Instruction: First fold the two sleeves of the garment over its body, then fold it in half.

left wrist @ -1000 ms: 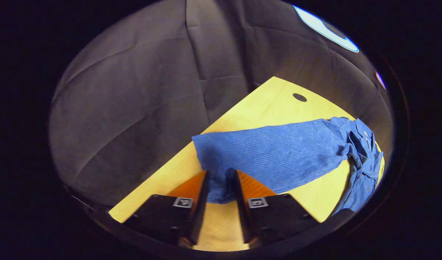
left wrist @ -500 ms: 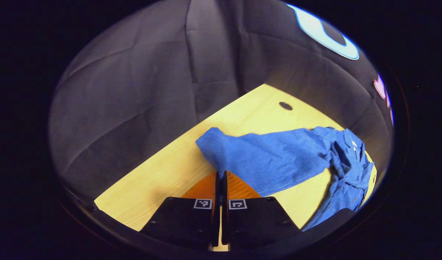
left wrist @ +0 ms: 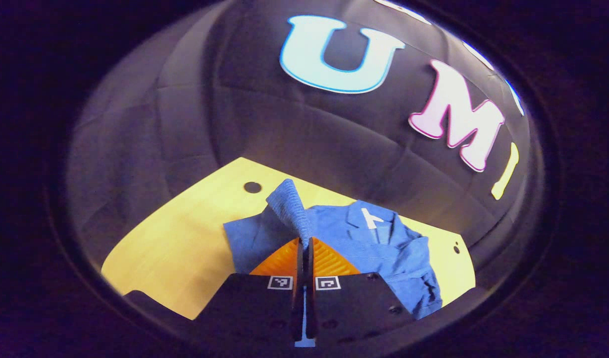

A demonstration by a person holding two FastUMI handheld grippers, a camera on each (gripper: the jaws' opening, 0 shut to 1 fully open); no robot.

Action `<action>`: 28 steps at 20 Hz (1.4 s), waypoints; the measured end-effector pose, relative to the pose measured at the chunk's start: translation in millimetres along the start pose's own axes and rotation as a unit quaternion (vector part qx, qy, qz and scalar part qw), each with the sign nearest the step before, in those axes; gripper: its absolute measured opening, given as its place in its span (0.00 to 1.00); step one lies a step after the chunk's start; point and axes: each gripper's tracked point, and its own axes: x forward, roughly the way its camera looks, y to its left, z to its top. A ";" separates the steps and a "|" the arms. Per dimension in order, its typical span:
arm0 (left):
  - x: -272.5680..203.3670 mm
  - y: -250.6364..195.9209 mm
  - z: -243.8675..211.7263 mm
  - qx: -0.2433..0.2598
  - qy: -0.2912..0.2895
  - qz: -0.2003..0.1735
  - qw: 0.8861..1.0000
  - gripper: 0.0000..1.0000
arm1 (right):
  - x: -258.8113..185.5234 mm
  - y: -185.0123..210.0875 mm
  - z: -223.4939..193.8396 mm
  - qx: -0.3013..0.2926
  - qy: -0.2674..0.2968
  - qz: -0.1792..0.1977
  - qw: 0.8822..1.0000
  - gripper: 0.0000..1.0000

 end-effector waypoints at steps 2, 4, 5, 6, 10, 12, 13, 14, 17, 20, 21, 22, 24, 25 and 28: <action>7.4 -62.3 -3.1 0.014 0.005 -0.054 0.998 0.00 | -0.1 -11.0 -2.0 0.007 -0.003 -0.014 1.000 0.98; 14.9 -123.6 -13.1 0.031 0.018 -0.102 0.994 0.00 | -0.4 -20.2 -1.3 0.018 -0.007 -0.023 1.000 0.98; 19.0 -149.2 -18.2 0.042 0.021 -0.119 0.992 0.02 | -0.4 -25.7 -0.5 0.024 -0.009 -0.028 0.999 0.98; 23.8 -172.7 -21.6 0.053 0.021 -0.131 0.990 0.00 | -1.5 -33.3 -2.8 0.031 -0.008 -0.033 0.999 0.98; 48.3 -251.9 -35.2 0.069 0.018 -0.177 0.982 0.04 | -9.6 -55.6 -7.1 0.004 -0.015 -0.059 0.998 0.98; 50.2 -278.3 -37.0 0.079 0.011 -0.196 0.977 0.39 | -14.9 -60.5 -10.5 -0.015 -0.018 -0.064 0.998 0.98; 53.0 -285.2 -40.3 0.089 0.010 -0.197 0.976 0.63 | -15.8 -60.6 -15.1 -0.015 -0.015 -0.062 0.998 0.97; 52.3 -287.0 -41.8 0.103 0.009 -0.193 0.976 0.87 | -15.3 -58.9 -21.6 -0.012 -0.008 -0.058 0.998 0.97; 32.1 -281.0 -43.7 0.129 -0.004 -0.189 0.974 0.85 | -11.2 -49.0 -43.9 -0.003 0.016 -0.045 0.999 0.97; -13.5 -252.2 -50.3 0.107 -0.005 -0.184 0.977 0.85 | -5.0 -39.9 -68.0 -0.007 0.042 -0.034 0.999 0.98; -30.0 -234.3 -56.4 0.099 0.001 -0.177 0.979 0.85 | -2.5 -37.8 -75.7 -0.006 0.050 -0.030 0.998 0.98; -47.0 -215.1 -63.4 0.095 0.009 -0.167 0.981 0.84 | -1.7 -34.6 -84.5 -0.005 0.059 -0.026 0.998 0.98; -78.6 -163.9 -82.3 0.092 0.030 -0.127 0.987 0.85 | 0.7 -27.7 -104.5 0.000 0.085 -0.019 0.996 0.98; -92.7 -136.9 -90.2 0.093 0.037 -0.103 0.990 0.85 | 2.8 -24.9 -115.3 0.003 0.100 -0.019 0.995 0.98; -132.5 -45.4 -131.5 0.095 0.089 -0.032 0.991 0.85 | 4.7 -16.4 -157.1 -0.004 0.160 -0.014 0.987 0.98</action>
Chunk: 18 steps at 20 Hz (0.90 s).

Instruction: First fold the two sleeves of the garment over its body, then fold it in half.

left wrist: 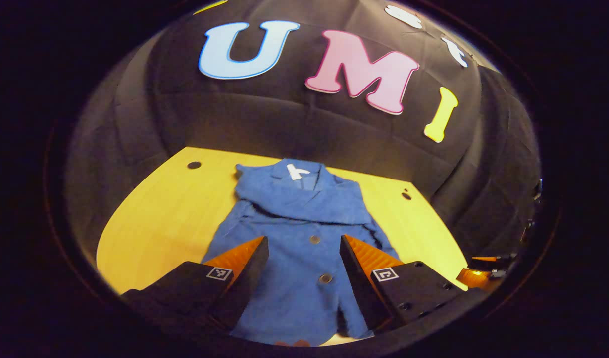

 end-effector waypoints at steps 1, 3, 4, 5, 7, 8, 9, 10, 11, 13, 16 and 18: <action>-6.5 24.8 -20.2 0.000 0.018 0.019 1.000 0.85 | 7.0 0.9 -12.0 -0.006 0.018 0.000 1.000 0.98; -19.7 77.3 -57.0 0.002 0.062 0.079 0.995 0.85 | 19.4 3.7 -45.3 0.000 0.075 0.010 0.997 0.98; -27.4 99.3 -73.2 0.001 0.082 0.102 0.991 0.89 | 22.6 3.6 -64.1 0.011 0.112 0.011 0.994 0.98; -30.0 113.2 -90.0 -0.001 0.101 0.114 0.988 0.85 | 22.2 4.6 -76.7 0.026 0.143 0.011 0.989 0.99; -33.7 125.4 -116.6 -0.007 0.137 0.118 0.984 0.85 | 27.9 2.1 -71.3 0.039 0.155 -0.001 0.987 0.99; -31.6 129.0 -130.0 -0.013 0.159 0.121 0.980 0.85 | 27.4 2.2 -70.5 0.039 0.161 -0.009 0.986 0.99; -30.6 135.2 -141.3 -0.018 0.174 0.125 0.977 0.85 | 29.9 2.5 -75.2 0.037 0.167 -0.014 0.985 0.99; -29.6 136.7 -147.3 -0.020 0.183 0.124 0.975 0.89 | 34.9 3.0 -83.2 0.039 0.170 -0.017 0.984 0.99; -29.6 138.7 -153.1 -0.016 0.192 0.123 0.974 0.85 | 39.4 4.0 -88.1 0.043 0.175 -0.021 0.983 0.99; -26.9 138.8 -153.6 0.004 0.193 0.115 0.974 0.85 | 51.7 6.8 -100.6 0.050 0.193 -0.034 0.979 0.99; -15.7 126.7 -155.3 0.020 0.205 0.098 0.974 0.83 | 60.3 10.4 -103.8 0.027 0.190 -0.050 0.980 0.89; -14.3 117.0 -153.1 0.033 0.207 0.086 0.974 0.79 | 57.4 10.5 -106.2 -0.001 0.198 -0.050 0.979 0.98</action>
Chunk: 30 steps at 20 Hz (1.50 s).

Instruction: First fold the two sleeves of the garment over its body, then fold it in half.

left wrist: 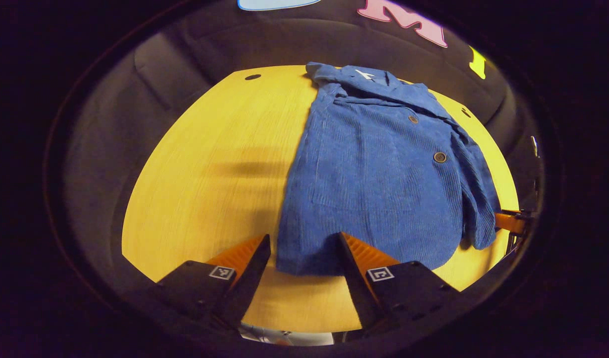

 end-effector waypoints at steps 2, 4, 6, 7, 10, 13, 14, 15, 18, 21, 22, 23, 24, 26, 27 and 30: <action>2.7 -5.9 3.6 0.009 0.000 -0.007 1.000 0.65 | -2.5 5.9 -0.4 0.013 0.008 0.001 1.000 0.89; 1.6 -14.9 4.3 0.002 -0.010 -0.011 1.000 0.35 | -0.3 15.6 2.3 0.038 0.016 0.008 0.999 0.61; 1.6 -23.9 1.7 -0.006 -0.018 -0.015 1.000 0.11 | -0.4 18.8 3.1 0.062 0.016 0.007 0.998 0.11; 0.0 -25.6 -2.5 -0.004 -0.018 -0.028 0.999 0.10 | 1.1 21.7 3.3 0.061 0.015 0.015 0.998 0.14; -7.5 -33.3 -10.5 -0.016 -0.020 -0.064 0.998 0.00 | 1.3 23.4 2.2 0.059 0.017 0.035 0.998 0.05; -9.1 -32.1 -11.7 -0.022 -0.022 -0.079 0.996 0.00 | 2.8 22.0 5.8 0.093 0.013 0.035 0.995 0.05; -9.5 -31.9 -11.2 -0.024 -0.021 -0.080 0.996 0.00 | 3.2 22.5 5.6 0.101 0.012 0.035 0.994 0.05; -10.0 -32.4 -12.5 -0.024 -0.018 -0.081 0.996 0.00 | 2.3 24.1 5.1 0.104 0.015 0.034 0.994 0.05; -15.7 -35.0 -8.2 -0.023 -0.015 -0.085 0.996 0.00 | -8.5 40.6 9.5 0.105 0.021 0.052 0.993 0.05; -32.0 -42.3 5.7 -0.019 -0.030 -0.105 0.994 0.00 | -27.8 62.7 29.8 0.093 0.001 0.078 0.993 0.05; -39.8 -44.7 13.7 -0.020 -0.039 -0.112 0.993 0.00 | -35.1 68.7 38.3 0.085 -0.009 0.083 0.993 0.05; -47.6 -45.6 21.8 -0.020 -0.050 -0.116 0.992 0.00 | -40.9 74.3 46.9 0.074 -0.020 0.088 0.993 0.05; -56.8 -47.7 32.1 -0.020 -0.061 -0.121 0.991 0.00 | -44.8 80.4 55.2 0.060 -0.028 0.092 0.994 0.05; -73.9 -52.7 55.4 -0.020 -0.085 -0.133 0.987 0.00 | -51.7 90.4 69.9 0.036 -0.039 0.099 0.994 0.05; -80.9 -54.9 67.0 -0.020 -0.096 -0.139 0.985 0.00 | -55.8 95.5 79.1 0.033 -0.046 0.107 0.993 0.05; -94.5 -58.2 108.3 -0.029 -0.123 -0.153 0.980 0.00 | -63.0 109.4 112.9 0.041 -0.057 0.132 0.989 0.05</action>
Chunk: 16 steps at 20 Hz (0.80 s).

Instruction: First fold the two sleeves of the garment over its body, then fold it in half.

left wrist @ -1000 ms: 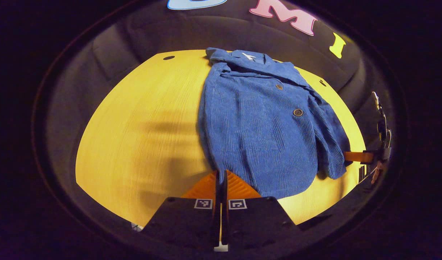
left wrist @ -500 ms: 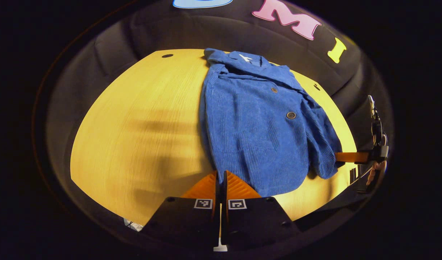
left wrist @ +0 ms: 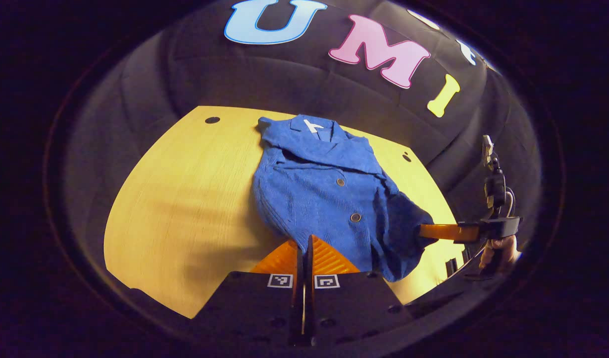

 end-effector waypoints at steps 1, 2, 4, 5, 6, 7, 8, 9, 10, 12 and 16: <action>1.2 -0.2 11.8 -0.006 -0.006 -0.002 1.000 0.00 | 1.3 1.0 13.9 -0.003 -0.010 0.001 1.000 0.05; 3.6 0.3 24.7 -0.011 -0.011 -0.003 1.000 0.00 | 1.3 1.3 28.3 -0.009 -0.018 0.000 1.000 0.05; 9.5 2.3 52.9 -0.013 -0.027 -0.005 1.000 0.00 | 1.4 1.4 61.9 -0.016 -0.038 0.000 0.999 0.05; 13.4 4.1 67.0 -0.009 -0.034 -0.005 0.999 0.00 | 1.8 2.6 81.3 -0.013 -0.052 0.003 0.999 0.05; 16.3 6.1 82.2 -0.005 -0.041 -0.004 0.999 0.00 | 3.2 3.2 102.1 -0.009 -0.066 0.007 0.998 0.05; 19.2 7.9 96.1 0.000 -0.048 -0.003 0.999 0.00 | 3.4 3.0 121.1 -0.006 -0.077 0.009 0.997 0.05; 22.2 10.2 112.6 0.005 -0.056 -0.002 0.998 0.00 | 3.6 0.2 141.6 -0.006 -0.088 0.007 0.996 0.05; 26.3 12.0 130.0 0.008 -0.064 -0.003 0.998 0.00 | 3.8 -3.8 162.2 -0.008 -0.100 0.004 0.995 0.05; 31.5 14.6 147.8 0.010 -0.074 -0.003 0.997 0.00 | 5.2 -6.9 183.0 -0.009 -0.111 0.003 0.994 0.05; 44.9 21.7 185.4 0.017 -0.095 0.003 0.995 0.00 | 12.9 -9.3 222.7 -0.012 -0.131 0.006 0.991 0.05; 79.7 35.4 241.4 0.041 -0.126 0.029 0.991 0.00 | 35.2 -19.9 296.3 -0.034 -0.164 -0.001 0.986 0.05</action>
